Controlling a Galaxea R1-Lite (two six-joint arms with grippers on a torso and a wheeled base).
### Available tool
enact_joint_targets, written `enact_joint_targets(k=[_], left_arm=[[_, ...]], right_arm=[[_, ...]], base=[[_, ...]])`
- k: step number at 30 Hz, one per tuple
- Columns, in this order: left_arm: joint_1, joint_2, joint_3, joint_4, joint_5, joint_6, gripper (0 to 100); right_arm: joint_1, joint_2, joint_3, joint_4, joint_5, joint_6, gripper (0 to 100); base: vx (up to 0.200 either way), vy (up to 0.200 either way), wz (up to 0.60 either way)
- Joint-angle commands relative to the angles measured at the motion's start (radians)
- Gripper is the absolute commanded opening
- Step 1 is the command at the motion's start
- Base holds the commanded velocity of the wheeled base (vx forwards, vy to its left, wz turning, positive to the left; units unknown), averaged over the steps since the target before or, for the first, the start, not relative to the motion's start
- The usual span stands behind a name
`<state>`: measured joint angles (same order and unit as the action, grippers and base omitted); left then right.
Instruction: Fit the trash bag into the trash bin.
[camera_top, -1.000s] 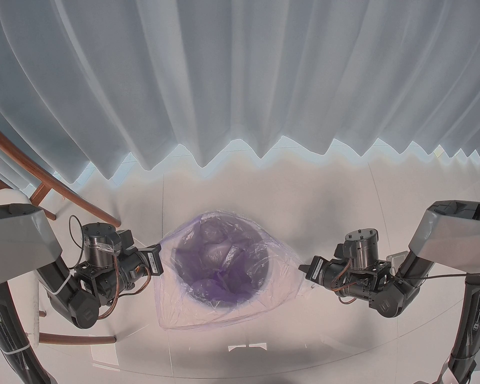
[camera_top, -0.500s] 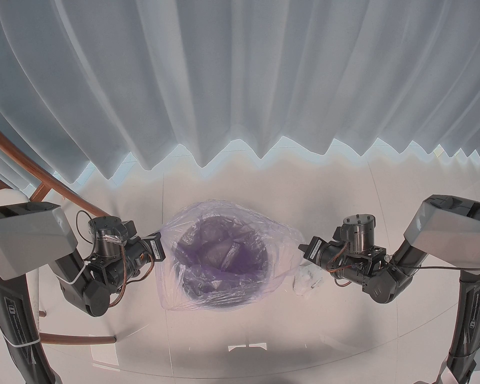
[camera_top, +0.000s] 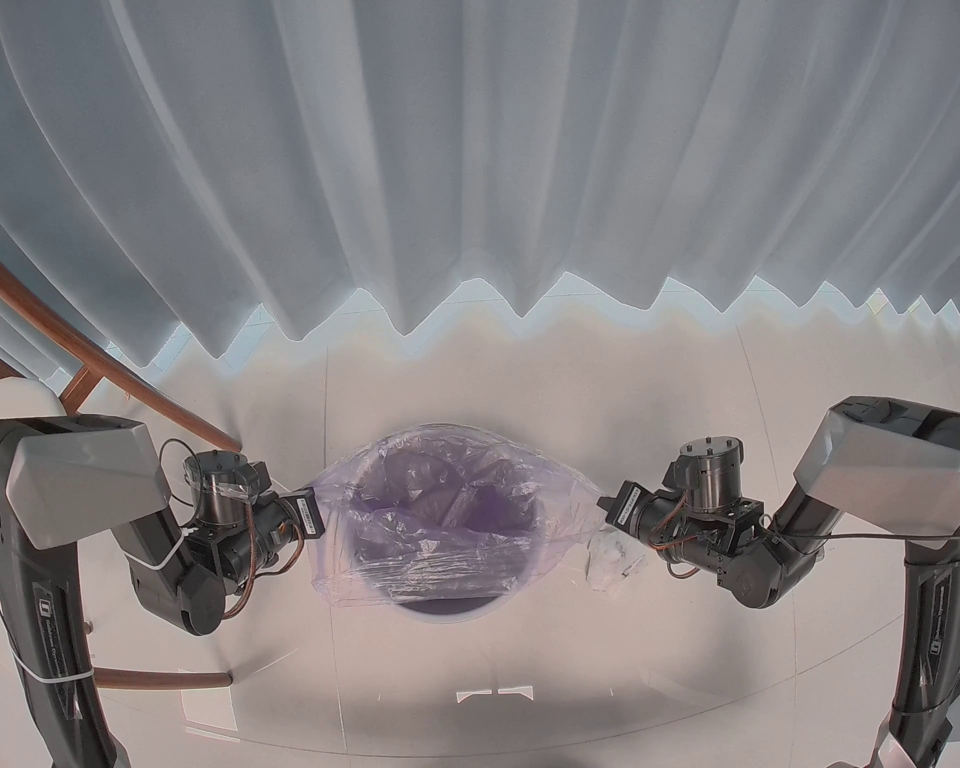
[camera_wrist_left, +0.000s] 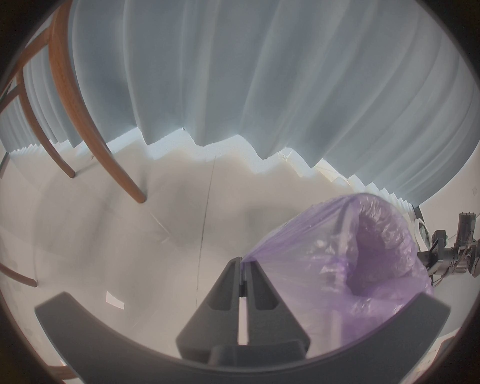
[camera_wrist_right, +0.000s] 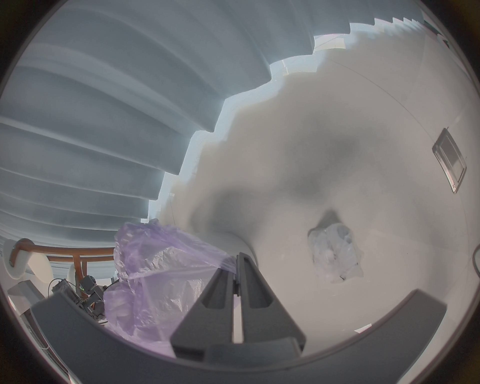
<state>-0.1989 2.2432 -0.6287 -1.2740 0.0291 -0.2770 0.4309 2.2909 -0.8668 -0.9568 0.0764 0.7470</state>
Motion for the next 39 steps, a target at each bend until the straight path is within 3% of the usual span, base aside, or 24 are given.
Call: enact_joint_targets(k=[1,8,16,27,28,33,36,37,39], left_arm=[[-0.005,0.027,0.027,-0.001,-0.005,-0.001,0],[-0.059,0.022,0.1,-0.015,-0.009,0.004,0],[-0.086,0.072,0.259,-0.269,-0.006,0.013,0],[-0.08,0.064,0.345,-0.275,0.002,0.015,0],[-0.08,0.064,0.345,-0.275,0.003,0.015,0],[-0.085,0.056,0.342,-0.275,0.008,0.015,0],[-0.085,0.05,0.35,-0.275,0.009,0.015,0],[-0.083,0.047,0.346,-0.275,0.009,0.015,100],[-0.076,0.038,0.346,-0.275,0.012,0.012,100]], right_arm=[[0.006,0.016,0.023,-0.002,0.002,-0.003,0],[0.022,-0.001,0.071,-0.01,0.003,-0.005,0],[0.074,-0.037,0.166,-0.02,0.01,-0.005,0],[0.115,-0.022,0.27,-0.137,0.006,-0.008,0],[0.115,-0.022,0.272,-0.137,0.006,-0.006,100],[0.094,-0.047,0.279,-0.138,-0.038,0.017,100],[0.092,-0.136,0.325,-0.14,-0.07,0.095,100],[0.1,-0.166,0.345,-0.137,-0.07,0.12,100],[0.132,-0.231,0.399,-0.132,-0.072,0.172,100]], base=[[0.0,0.0,0.0],[0.0,0.0,0.0],[0.0,0.0,0.0],[0.0,0.0,0.0],[0.0,0.0,0.0],[0.0,0.0,0.0],[0.0,0.0,0.0],[0.0,0.0,0.0],[0.0,0.0,0.0]])
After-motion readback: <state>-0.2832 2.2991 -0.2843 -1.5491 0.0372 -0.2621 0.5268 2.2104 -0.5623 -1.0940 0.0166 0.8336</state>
